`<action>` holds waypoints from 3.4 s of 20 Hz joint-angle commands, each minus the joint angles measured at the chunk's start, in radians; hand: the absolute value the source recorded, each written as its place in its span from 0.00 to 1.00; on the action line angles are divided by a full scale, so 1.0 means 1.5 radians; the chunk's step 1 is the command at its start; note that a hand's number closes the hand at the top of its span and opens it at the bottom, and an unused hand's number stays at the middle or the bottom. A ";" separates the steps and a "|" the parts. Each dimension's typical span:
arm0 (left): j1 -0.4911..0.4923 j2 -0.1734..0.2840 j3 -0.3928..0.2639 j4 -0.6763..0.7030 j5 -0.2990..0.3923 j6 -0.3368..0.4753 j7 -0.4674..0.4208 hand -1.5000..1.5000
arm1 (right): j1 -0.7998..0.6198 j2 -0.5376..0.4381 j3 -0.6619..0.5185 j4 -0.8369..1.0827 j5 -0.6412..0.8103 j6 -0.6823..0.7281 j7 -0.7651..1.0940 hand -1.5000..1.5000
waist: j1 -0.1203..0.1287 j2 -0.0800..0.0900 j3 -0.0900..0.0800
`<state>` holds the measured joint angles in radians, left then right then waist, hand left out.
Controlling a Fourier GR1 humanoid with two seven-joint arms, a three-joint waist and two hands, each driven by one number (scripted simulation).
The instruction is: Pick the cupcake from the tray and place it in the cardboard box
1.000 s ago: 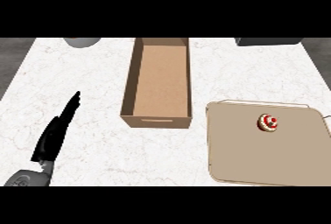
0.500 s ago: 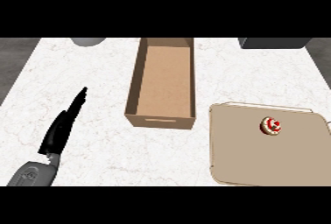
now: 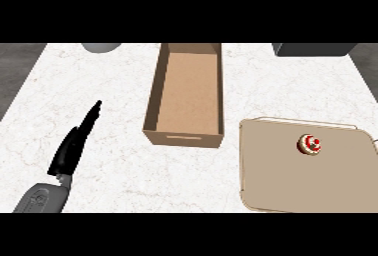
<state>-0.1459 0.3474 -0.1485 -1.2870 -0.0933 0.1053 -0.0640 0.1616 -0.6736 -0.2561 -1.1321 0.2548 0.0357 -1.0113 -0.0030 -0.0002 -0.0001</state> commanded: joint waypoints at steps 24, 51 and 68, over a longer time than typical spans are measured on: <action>-0.002 -0.043 0.098 -0.034 -0.071 -0.096 0.028 0.50 | -0.133 0.103 0.019 0.051 0.177 -0.055 0.054 0.00 | 0.001 0.000 0.000; 0.019 -0.107 0.101 -0.083 -0.121 -0.093 0.049 0.50 | -0.268 0.197 0.053 0.217 0.281 -0.134 0.069 0.00 | 0.008 0.001 0.001; 0.017 -0.100 0.117 -0.036 -0.126 -0.099 0.003 0.50 | -0.303 0.232 -0.009 0.200 0.267 -0.284 0.007 1.00 | 0.005 0.001 0.001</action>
<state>-0.1255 0.2008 0.0262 -1.3439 -0.2762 -0.0492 -0.0513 -0.2610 -0.3835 -0.2363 -0.8416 0.7002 -0.3094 -0.9656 -0.0051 -0.0048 -0.0188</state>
